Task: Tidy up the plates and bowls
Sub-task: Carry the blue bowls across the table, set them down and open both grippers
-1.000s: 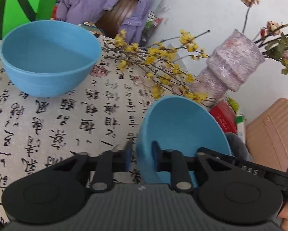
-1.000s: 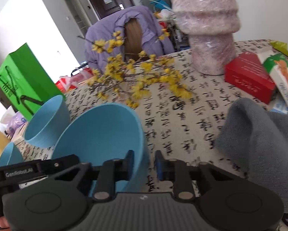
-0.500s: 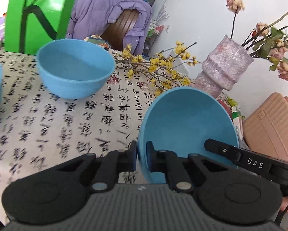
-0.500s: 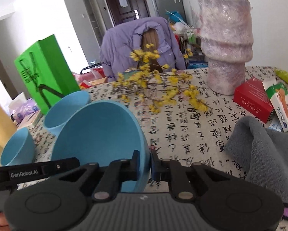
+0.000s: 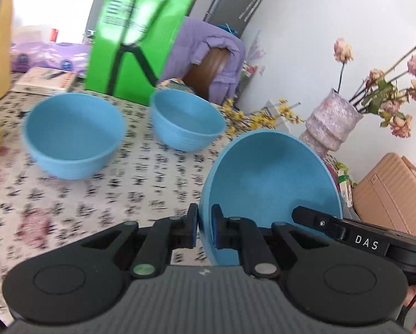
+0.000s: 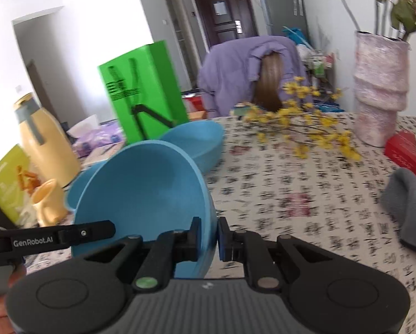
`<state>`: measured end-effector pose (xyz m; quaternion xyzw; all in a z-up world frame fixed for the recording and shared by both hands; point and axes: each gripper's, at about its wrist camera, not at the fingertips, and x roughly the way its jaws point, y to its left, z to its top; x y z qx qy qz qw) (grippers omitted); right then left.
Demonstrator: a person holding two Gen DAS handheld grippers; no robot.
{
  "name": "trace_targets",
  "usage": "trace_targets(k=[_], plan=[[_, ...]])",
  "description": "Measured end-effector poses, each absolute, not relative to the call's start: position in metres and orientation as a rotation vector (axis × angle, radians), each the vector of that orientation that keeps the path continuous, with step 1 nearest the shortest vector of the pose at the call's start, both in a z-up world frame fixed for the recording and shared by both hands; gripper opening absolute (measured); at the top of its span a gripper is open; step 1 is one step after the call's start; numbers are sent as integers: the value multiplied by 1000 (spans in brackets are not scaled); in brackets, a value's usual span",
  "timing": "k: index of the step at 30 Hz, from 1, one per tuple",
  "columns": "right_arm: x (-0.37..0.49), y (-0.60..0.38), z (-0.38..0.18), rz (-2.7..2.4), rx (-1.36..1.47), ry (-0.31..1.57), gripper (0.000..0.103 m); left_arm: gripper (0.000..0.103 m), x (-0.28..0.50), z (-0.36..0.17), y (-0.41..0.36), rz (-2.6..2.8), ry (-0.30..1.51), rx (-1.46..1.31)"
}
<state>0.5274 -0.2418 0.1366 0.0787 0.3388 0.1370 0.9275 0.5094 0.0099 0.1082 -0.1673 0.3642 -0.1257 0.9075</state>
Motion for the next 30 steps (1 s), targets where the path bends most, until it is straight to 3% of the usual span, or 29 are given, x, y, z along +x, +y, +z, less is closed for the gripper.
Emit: trace_targets(k=[14, 30], plan=[[471, -156, 123, 376, 189, 714, 12, 10, 431, 106, 89, -153, 720, -317], [368, -124, 82, 434, 217, 755, 16, 10, 318, 66, 119, -100, 739, -363]])
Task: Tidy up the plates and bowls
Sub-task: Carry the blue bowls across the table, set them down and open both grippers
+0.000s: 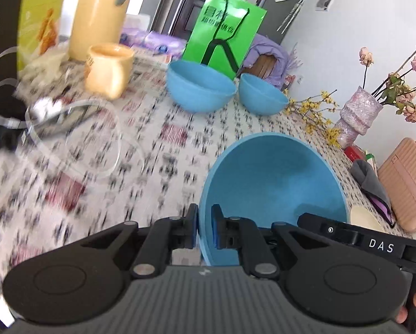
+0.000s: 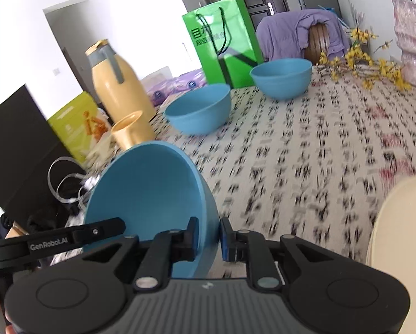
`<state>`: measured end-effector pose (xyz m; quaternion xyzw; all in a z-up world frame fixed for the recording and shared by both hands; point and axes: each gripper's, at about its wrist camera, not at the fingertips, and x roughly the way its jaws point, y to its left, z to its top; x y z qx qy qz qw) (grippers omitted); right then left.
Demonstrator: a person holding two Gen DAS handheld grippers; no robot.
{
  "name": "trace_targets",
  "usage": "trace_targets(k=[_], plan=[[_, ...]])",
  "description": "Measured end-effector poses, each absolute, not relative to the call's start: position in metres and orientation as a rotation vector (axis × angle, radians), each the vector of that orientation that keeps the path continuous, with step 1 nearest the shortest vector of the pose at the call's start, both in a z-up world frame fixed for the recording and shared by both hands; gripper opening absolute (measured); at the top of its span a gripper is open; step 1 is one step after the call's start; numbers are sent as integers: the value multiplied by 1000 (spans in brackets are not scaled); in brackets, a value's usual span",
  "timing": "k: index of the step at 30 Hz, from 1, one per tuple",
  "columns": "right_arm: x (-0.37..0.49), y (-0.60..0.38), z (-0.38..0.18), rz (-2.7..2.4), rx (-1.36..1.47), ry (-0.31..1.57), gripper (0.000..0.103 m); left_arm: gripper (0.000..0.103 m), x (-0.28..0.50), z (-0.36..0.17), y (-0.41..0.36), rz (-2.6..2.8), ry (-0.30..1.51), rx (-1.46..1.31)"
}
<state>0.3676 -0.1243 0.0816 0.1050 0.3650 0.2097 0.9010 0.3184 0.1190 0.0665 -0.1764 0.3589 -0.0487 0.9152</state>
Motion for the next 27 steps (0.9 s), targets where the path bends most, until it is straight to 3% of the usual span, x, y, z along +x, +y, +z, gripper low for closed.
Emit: trace_targets(k=[18, 19, 21, 22, 27], plan=[[323, -139, 55, 442, 290, 759, 17, 12, 287, 54, 110, -81, 731, -339], [325, -140, 55, 436, 291, 754, 17, 17, 289, 54, 111, -76, 727, -343], [327, -139, 56, 425, 280, 743, 18, 43, 291, 54, 113, -47, 703, -354], [329, -139, 56, 418, 272, 735, 23, 48, 292, 55, 113, -28, 692, -345], [334, -136, 60, 418, 248, 710, 26, 47, 296, 58, 112, -30, 672, -296]])
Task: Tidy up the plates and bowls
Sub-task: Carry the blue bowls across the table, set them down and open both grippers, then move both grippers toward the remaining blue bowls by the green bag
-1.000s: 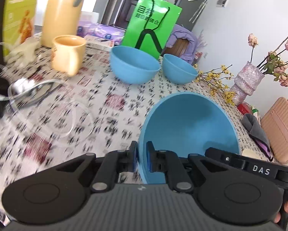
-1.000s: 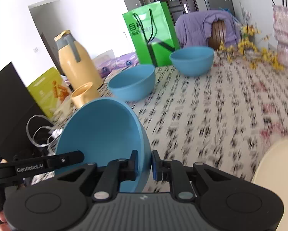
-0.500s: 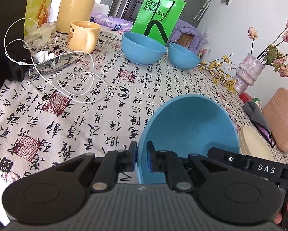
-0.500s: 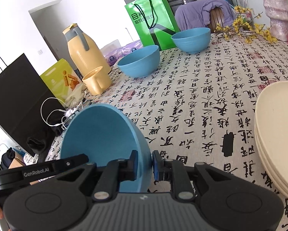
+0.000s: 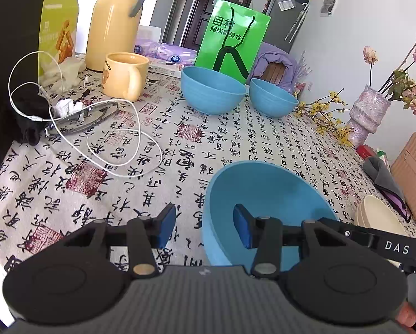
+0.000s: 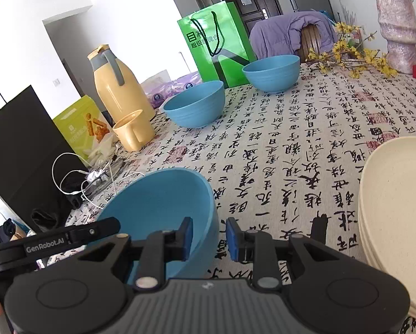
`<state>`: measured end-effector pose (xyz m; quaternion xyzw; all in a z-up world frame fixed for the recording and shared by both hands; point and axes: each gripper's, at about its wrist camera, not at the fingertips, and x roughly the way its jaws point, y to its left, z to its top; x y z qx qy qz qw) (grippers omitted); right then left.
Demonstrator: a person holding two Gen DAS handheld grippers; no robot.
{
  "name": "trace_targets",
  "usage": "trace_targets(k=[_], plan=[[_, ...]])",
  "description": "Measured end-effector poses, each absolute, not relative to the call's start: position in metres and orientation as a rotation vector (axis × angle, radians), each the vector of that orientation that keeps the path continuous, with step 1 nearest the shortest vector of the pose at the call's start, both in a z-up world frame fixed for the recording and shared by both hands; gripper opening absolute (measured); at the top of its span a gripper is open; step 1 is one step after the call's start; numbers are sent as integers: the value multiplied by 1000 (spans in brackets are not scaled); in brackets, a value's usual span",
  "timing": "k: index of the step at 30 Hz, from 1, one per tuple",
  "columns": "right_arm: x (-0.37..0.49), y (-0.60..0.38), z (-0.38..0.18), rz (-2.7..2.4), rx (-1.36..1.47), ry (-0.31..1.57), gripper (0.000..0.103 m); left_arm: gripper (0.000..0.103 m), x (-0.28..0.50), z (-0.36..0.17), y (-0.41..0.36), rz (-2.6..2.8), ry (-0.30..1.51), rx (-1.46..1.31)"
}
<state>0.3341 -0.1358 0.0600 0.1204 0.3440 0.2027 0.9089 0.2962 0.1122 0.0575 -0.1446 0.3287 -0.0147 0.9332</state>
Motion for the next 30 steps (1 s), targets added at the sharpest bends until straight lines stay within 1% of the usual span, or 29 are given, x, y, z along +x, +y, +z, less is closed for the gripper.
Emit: trace_targets(k=[4, 6, 7, 8, 9, 11, 12, 14, 15, 16, 17, 19, 21, 23, 30], plan=[[336, -136, 61, 421, 250, 704, 26, 48, 296, 60, 116, -26, 664, -304], [334, -137, 63, 415, 247, 695, 26, 52, 291, 63, 117, -25, 644, -303], [331, -137, 64, 410, 240, 684, 29, 58, 286, 67, 116, -23, 621, -293], [328, -137, 66, 404, 231, 669, 34, 64, 279, 71, 114, -26, 588, -278], [324, -138, 68, 398, 217, 651, 36, 67, 272, 74, 113, -31, 556, -258], [312, -139, 73, 383, 177, 602, 51, 77, 256, 82, 106, -38, 497, -205], [305, -140, 75, 376, 149, 578, 55, 79, 249, 83, 103, -38, 480, -184], [289, -141, 78, 366, 77, 531, 65, 88, 232, 85, 96, -34, 446, -135], [279, -143, 80, 361, 42, 506, 67, 91, 223, 84, 93, -30, 430, -112], [270, -145, 81, 353, 14, 482, 71, 97, 214, 82, 90, -24, 415, -84], [261, -148, 82, 342, -8, 459, 77, 99, 205, 80, 86, -19, 404, -57], [241, -155, 81, 320, -46, 422, 83, 101, 187, 76, 81, -17, 387, -3], [222, -163, 80, 299, -74, 393, 84, 102, 168, 73, 74, -24, 368, 39], [204, -172, 78, 280, -92, 369, 92, 103, 151, 71, 69, -34, 351, 53], [154, -190, 67, 262, -117, 323, 93, 103, 114, 73, 59, -55, 308, 44]])
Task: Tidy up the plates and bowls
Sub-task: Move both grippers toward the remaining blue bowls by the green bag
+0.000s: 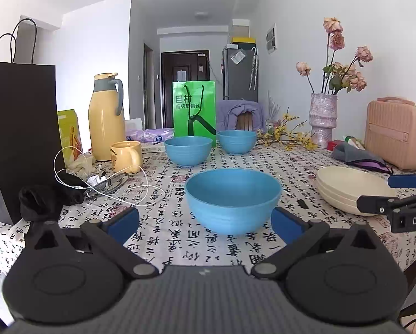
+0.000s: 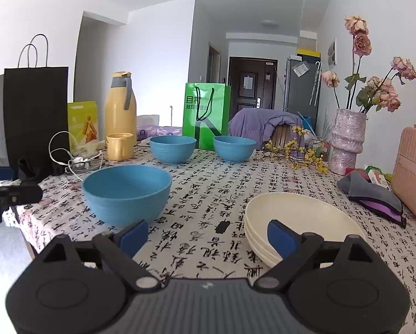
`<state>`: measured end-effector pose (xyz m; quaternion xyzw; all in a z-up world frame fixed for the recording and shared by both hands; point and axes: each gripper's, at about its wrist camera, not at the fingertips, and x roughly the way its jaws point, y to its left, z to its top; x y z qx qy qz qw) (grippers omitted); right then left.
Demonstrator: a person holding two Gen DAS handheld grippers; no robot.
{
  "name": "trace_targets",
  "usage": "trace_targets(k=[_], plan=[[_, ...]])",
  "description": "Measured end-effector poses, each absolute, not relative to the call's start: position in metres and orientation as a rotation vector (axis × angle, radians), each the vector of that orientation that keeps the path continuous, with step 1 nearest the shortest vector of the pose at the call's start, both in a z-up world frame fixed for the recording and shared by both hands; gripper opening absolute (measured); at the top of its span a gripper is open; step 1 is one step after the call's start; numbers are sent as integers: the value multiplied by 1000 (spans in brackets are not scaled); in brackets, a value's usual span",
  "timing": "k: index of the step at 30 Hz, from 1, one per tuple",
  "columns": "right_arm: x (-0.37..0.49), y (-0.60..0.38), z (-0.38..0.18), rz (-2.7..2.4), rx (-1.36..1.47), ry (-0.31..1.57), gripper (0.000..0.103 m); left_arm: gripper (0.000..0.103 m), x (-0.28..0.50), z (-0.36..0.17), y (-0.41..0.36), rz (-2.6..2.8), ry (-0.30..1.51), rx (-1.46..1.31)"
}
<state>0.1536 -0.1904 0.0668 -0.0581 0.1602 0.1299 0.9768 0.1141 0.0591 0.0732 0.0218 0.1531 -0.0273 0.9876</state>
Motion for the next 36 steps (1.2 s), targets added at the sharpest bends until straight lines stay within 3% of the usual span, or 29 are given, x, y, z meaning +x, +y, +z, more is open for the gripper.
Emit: trace_targets(k=[18, 36], plan=[[144, -206, 68, 235, -78, 273, 93, 103, 129, 82, 53, -70, 302, 36], [270, -171, 131, 376, -61, 333, 92, 103, 265, 126, 120, -101, 415, -173]])
